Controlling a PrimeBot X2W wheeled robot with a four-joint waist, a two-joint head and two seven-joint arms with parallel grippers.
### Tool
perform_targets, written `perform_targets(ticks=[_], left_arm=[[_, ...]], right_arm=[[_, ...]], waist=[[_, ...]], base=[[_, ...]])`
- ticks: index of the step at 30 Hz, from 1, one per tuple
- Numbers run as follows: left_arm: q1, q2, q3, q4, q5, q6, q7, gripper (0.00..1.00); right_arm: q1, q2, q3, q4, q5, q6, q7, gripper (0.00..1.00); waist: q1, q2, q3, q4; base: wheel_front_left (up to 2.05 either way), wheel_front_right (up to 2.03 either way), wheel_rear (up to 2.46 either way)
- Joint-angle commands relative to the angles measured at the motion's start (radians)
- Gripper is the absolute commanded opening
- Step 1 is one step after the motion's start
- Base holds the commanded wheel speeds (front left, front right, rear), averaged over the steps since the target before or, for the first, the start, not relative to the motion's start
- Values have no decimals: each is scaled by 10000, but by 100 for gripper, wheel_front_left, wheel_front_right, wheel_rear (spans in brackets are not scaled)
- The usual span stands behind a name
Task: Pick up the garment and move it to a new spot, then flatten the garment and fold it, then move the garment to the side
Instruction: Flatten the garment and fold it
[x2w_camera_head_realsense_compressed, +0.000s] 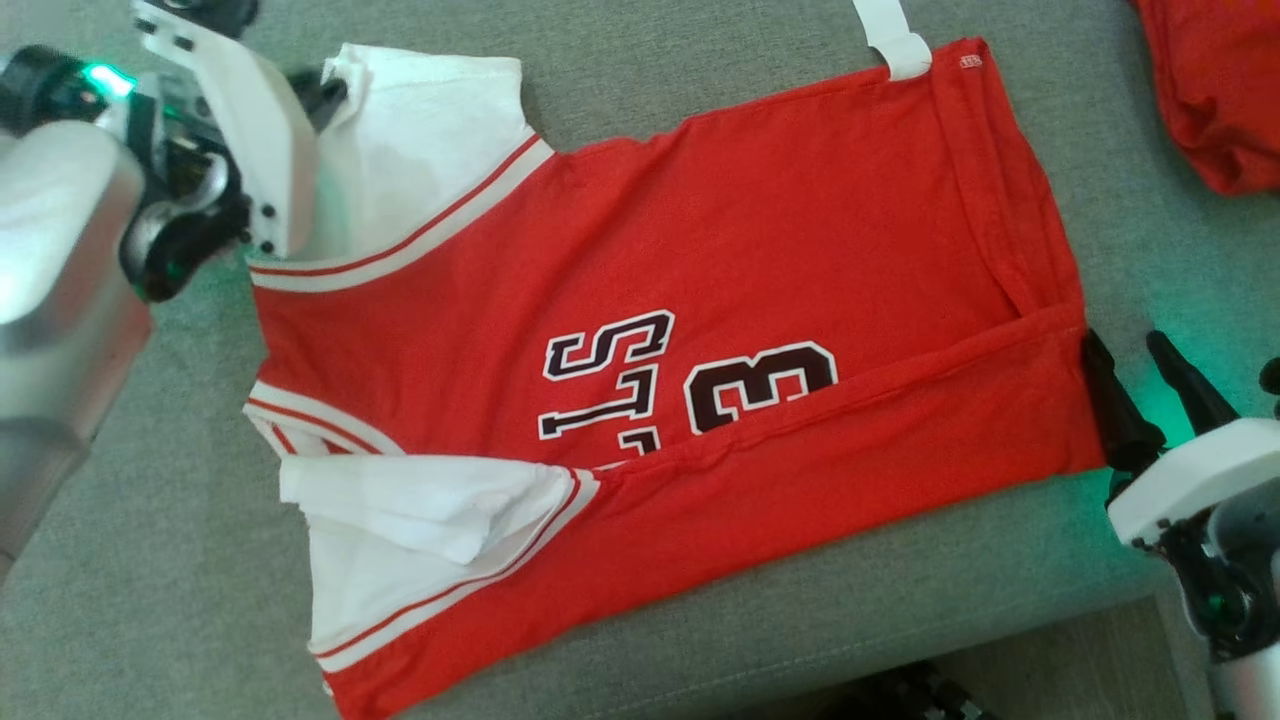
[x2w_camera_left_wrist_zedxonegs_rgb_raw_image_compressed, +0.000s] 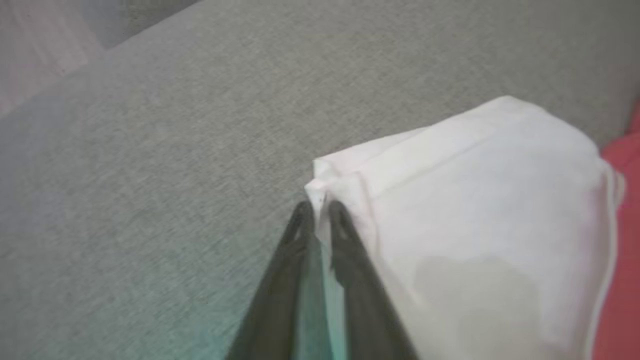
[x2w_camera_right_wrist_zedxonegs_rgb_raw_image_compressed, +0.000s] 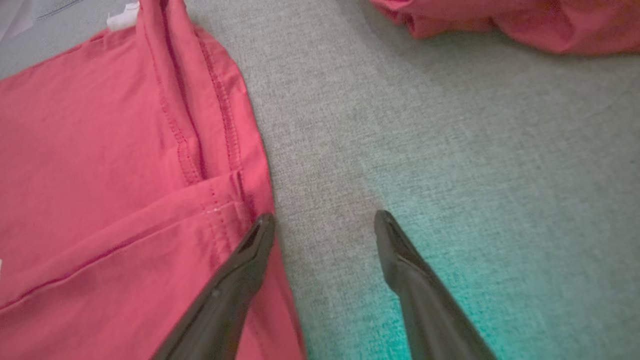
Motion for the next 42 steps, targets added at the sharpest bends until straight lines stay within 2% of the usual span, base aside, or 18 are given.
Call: perform_targets(ticks=[1,5,9,15,22,28,29,30,33,39,41,42], left_arm=[[-273,434,114,-313,-138,16,11,0],[-321,512,-76,-465,-342,16,-53,0],[-614,658,-135,-533,-298,16,-772,0],[-977,764,-319,-449,-216,16,-1547,0],[-1213,727,-642,-546,-600,16,-1708,0],[-1492,703,-977,-589,-801,16,-1869,0],[-1498,700,-1029,-585,-834,16,-1897,0],[-1507,702,-1079,-577,-862,16,-1929,0],[-1534,702,-1217,-535,-951,16,-2035,0],[-1669,708,-1409,-475,-985,16,-2620,0],[-1808,702,-1406,-454,-861,16,-3107,0],[-1964,657,-1343,-371,-726,16,-3710,0]], right_arm=[[-113,-134,161,-185,-78,65,-82,100],[-195,-139,249,-194,-32,65,-111,100],[-580,-195,411,-383,228,65,-229,100],[-2070,-473,1234,-193,452,65,88,100],[-4871,-292,2424,2095,449,65,446,100],[-6520,-295,3248,4185,381,65,213,100],[-6632,-303,3323,4398,404,65,175,91],[-6727,-317,3394,4576,433,65,114,77],[-6955,-413,3617,4935,475,65,-186,2],[-7278,-709,3889,5362,672,65,-648,0],[-7394,-832,3851,5432,797,65,-842,0],[-7492,-985,3758,5486,920,65,-1060,0]], waist=[[0,0,-13,-10],[0,0,-42,-9],[0,0,-179,34],[0,0,-437,157],[0,0,-333,369],[0,0,-118,751],[0,0,-115,802],[0,0,-117,844],[0,0,-144,931],[0,0,-264,1028],[0,0,-315,1055],[0,0,-385,1109]], base=[[0,0,0],[0,0,0],[0,0,0],[0,0,0],[0,0,0],[0,0,0],[0,0,0],[0,0,0],[0,0,0],[0,0,0],[0,0,0],[0,0,0]])
